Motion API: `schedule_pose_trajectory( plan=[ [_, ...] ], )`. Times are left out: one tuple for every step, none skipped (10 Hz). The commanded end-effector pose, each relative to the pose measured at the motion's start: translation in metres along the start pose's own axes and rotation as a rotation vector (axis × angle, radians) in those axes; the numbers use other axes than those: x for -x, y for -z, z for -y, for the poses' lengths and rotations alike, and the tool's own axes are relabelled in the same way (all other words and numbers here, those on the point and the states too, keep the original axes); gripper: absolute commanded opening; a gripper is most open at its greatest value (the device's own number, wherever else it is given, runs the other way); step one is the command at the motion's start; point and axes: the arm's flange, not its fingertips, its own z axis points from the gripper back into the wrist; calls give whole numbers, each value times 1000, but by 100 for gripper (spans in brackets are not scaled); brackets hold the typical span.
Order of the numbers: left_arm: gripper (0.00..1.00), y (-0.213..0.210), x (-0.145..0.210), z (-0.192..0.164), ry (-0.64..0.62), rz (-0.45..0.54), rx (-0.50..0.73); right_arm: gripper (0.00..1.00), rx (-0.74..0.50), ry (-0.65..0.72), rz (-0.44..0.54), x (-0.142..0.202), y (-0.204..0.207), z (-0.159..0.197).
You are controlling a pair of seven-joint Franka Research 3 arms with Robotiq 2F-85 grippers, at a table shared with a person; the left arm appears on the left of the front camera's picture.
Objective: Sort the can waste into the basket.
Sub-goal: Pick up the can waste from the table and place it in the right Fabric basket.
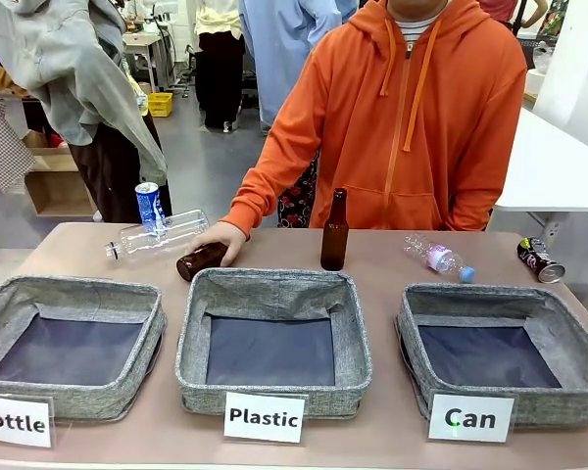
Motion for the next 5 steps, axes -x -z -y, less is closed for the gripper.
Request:
schedule_pose_trajectory(
  plan=[
    [100, 1, 0, 0, 27, 16, 21, 100, -46, -37, 11, -3, -7, -9],
    [100, 1, 0, 0, 27, 16, 21, 100, 0, 0, 0, 0, 0, 0],
    [100, 1, 0, 0, 27, 16, 21, 100, 16, -83, -6, 1, 1, -5],
    [100, 1, 0, 0, 27, 16, 21, 100, -20, -132, -18, -7, 8, -14],
    [100, 1, 0, 0, 27, 16, 21, 100, -107, -177, -36, -19, 16, -19]
  ],
)
